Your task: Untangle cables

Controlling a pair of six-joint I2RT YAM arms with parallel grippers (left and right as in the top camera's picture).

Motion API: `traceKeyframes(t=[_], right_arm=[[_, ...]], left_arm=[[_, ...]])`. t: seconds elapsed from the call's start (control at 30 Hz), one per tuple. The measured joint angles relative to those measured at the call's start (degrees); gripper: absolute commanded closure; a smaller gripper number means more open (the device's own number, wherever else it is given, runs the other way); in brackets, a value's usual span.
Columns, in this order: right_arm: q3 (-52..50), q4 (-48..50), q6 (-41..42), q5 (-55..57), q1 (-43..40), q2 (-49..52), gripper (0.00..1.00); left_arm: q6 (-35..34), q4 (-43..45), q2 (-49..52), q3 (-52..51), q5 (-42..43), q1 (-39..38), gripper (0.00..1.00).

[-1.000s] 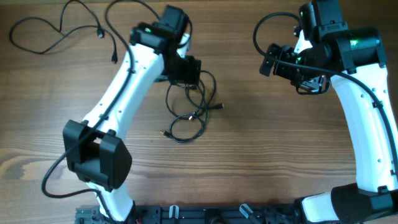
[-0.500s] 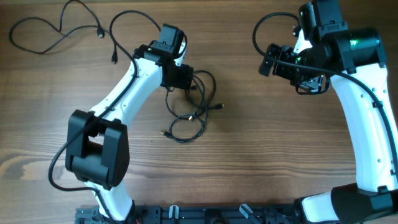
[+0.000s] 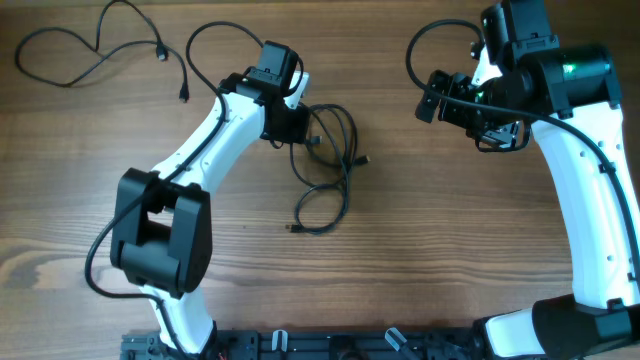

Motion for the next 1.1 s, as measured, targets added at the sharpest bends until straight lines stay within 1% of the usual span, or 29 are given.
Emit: traceKeyframes(t=[0.07,0.23,0.3,0.4,0.47,0.6,0.63,0.7,0.8,0.87,0.93,1.03,1.1], right_arm=[[0.0,0.0,0.0,0.0,0.0,0.0,0.0],[0.0,0.07,0.0,-0.83,0.0,0.0,0.0],[0.0,0.59,0.0,-2.38,0.0,0.0,0.0],[0.0,1.53,0.0,-4.79,0.0,0.0,0.0],[0.0,1.68,0.0,-5.66,0.0,0.0,0.01],[0.0,1.79,0.0,-6.49,0.0,0.0,0.0],[0.0,1.86,0.0,-6.67,0.0,0.0,0.0],[0.0,1.99,0.0,-6.73,0.0,0.0,0.0],[0.0,3.17,0.0,-7.28,0.0,0.0,0.0],[0.0,4.37,0.0,-8.31,0.0,0.0,0.0],[0.0,6.14,0.0,-11.02,0.0,0.0,0.0],[0.0,10.36,-3.41,-19.82,0.0,0.0,0.0],[0.0,12.15,-7.52,-26.27,0.0,0.0,0.0]], left_arm=[[0.0,0.07,-3.48,0.0,3.91,0.0,0.96],[-0.59,4.81,-24.59,1.44,18.29,0.0,0.96],[-3.5,6.49,-30.73,1.79,22.05,0.0,0.96],[-10.03,12.9,-34.51,1.75,24.26,0.0,0.96],[-16.94,22.56,-35.82,1.55,25.0,0.0,0.96],[-32.06,49.46,-37.51,1.57,25.42,0.0,0.96],[-35.04,53.27,-37.88,1.7,25.64,0.0,0.96],[-39.93,56.65,-38.53,1.75,25.7,0.0,0.96],[-44.78,56.61,-38.6,1.75,25.68,0.0,0.96],[-46.07,56.63,-38.6,1.75,25.68,0.0,0.96],[-47.04,54.38,-38.6,1.77,24.79,-0.02,0.96],[-47.3,41.77,-38.53,2.08,17.59,-0.13,0.96],[-47.5,37.0,-38.47,1.99,12.85,-0.11,0.96]])
